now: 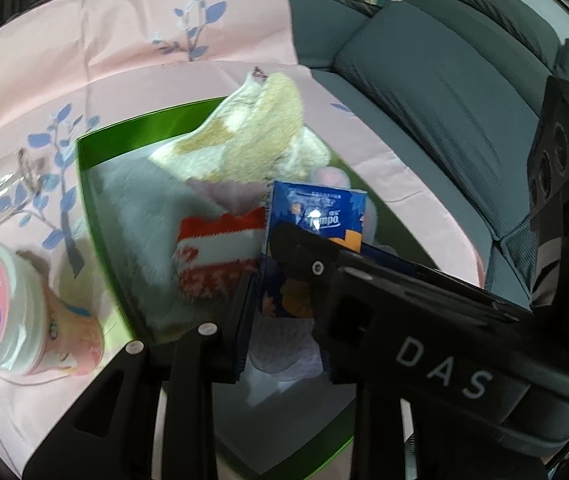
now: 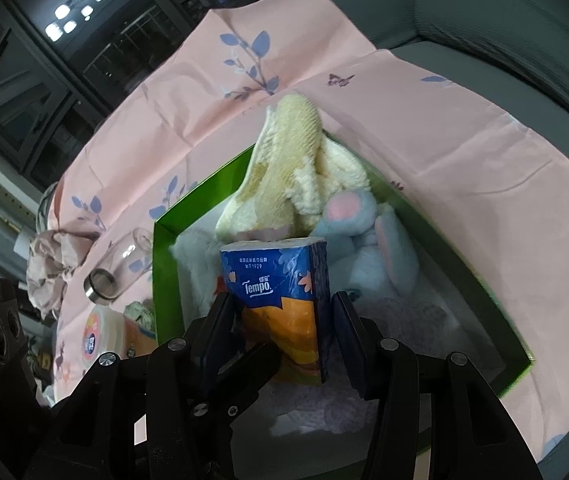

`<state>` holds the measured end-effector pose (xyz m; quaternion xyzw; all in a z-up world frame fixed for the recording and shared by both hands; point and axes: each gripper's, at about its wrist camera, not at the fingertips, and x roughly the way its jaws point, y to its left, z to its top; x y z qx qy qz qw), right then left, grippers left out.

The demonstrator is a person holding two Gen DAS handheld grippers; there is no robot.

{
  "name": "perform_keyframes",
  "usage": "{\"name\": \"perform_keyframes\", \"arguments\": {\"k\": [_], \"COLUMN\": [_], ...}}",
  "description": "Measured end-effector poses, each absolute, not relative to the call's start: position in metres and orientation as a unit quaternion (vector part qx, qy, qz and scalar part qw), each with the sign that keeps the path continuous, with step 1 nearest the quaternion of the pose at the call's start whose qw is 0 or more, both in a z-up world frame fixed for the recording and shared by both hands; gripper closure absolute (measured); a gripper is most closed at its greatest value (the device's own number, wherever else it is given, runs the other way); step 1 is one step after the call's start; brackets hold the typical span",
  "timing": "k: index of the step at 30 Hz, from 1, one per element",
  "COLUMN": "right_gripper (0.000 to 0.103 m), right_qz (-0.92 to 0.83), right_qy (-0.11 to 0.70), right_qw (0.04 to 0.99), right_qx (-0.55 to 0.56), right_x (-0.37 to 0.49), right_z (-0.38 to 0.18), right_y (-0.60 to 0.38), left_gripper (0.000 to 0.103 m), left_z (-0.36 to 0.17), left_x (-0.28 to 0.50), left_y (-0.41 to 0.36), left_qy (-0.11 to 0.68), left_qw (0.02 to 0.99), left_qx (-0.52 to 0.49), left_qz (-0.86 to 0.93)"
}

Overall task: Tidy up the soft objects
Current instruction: 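Lift and carry the tissue pack with the right gripper over the green box, then drop the tissue pack into the green box by opening the right gripper, then move the left gripper to the green terry towel and grasp it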

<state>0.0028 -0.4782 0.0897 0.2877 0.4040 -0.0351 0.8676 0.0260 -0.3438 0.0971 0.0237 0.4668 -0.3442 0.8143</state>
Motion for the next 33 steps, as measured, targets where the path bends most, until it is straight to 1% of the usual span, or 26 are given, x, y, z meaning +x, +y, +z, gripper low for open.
{"name": "perform_keyframes", "arguments": {"k": [5, 6, 8, 10, 11, 12, 13, 14, 16, 17, 19, 22, 25, 26, 28, 31, 33], "right_gripper": [0.050, 0.050, 0.050, 0.050, 0.050, 0.050, 0.047, 0.040, 0.033, 0.029, 0.026, 0.024, 0.023, 0.020, 0.016, 0.016, 0.016], "right_qz": [-0.023, -0.026, -0.028, -0.020, -0.015, -0.014, -0.014, -0.014, -0.013, -0.010, -0.005, -0.010, -0.013, -0.014, -0.021, -0.028, -0.030], "right_qy": [0.412, 0.411, 0.407, 0.400, 0.397, 0.395, 0.392, 0.389, 0.381, 0.376, 0.367, 0.360, 0.358, 0.357, 0.356, 0.354, 0.354], "right_qw": [0.866, 0.867, 0.868, 0.868, 0.868, 0.869, 0.871, 0.873, 0.878, 0.880, 0.884, 0.889, 0.891, 0.892, 0.894, 0.894, 0.893], "right_qx": [0.282, 0.281, 0.283, 0.294, 0.299, 0.298, 0.295, 0.292, 0.290, 0.292, 0.290, 0.282, 0.279, 0.278, 0.273, 0.273, 0.275], "right_x": [0.009, 0.009, 0.008, 0.007, 0.006, 0.005, 0.005, 0.004, 0.003, 0.002, 0.001, 0.001, 0.001, 0.001, 0.001, 0.000, 0.000], "right_z": [0.088, 0.089, 0.091, 0.092, 0.094, 0.095, 0.097, 0.099, 0.103, 0.105, 0.109, 0.113, 0.115, 0.115, 0.116, 0.117, 0.116], "right_y": [-0.470, -0.469, -0.469, -0.470, -0.469, -0.468, -0.467, -0.464, -0.460, -0.458, -0.454, -0.449, -0.445, -0.445, -0.445, -0.446, -0.447], "left_gripper": [0.077, 0.076, 0.070, 0.055, 0.051, 0.044, 0.037, 0.034, 0.023, 0.022, 0.019, 0.011, 0.009, 0.009, 0.006, 0.006, 0.006], "left_z": [0.099, 0.101, 0.106, 0.114, 0.118, 0.122, 0.125, 0.128, 0.137, 0.141, 0.149, 0.158, 0.160, 0.159, 0.150, 0.126, 0.109], "left_x": [0.027, 0.026, 0.024, 0.019, 0.017, 0.016, 0.014, 0.013, 0.010, 0.008, 0.007, 0.013, 0.023, 0.026, 0.040, 0.059, 0.071], "left_y": [-0.334, -0.331, -0.325, -0.314, -0.308, -0.301, -0.296, -0.290, -0.273, -0.263, -0.241, -0.201, -0.152, -0.144, -0.117, -0.085, -0.079], "left_qy": [0.469, 0.468, 0.462, 0.452, 0.449, 0.445, 0.442, 0.439, 0.427, 0.422, 0.413, 0.405, 0.394, 0.394, 0.401, 0.426, 0.442], "left_qw": [0.819, 0.821, 0.825, 0.831, 0.833, 0.835, 0.837, 0.840, 0.851, 0.856, 0.865, 0.875, 0.888, 0.891, 0.894, 0.884, 0.876], "left_qx": [0.022, 0.023, 0.025, 0.020, 0.016, 0.013, 0.010, 0.009, 0.009, 0.008, -0.006, -0.051, -0.102, -0.107, -0.128, -0.165, -0.175], "left_qz": [-0.329, -0.327, -0.324, -0.322, -0.323, -0.324, -0.322, -0.318, -0.305, -0.299, -0.284, -0.260, -0.214, -0.200, -0.156, -0.103, -0.085]}}
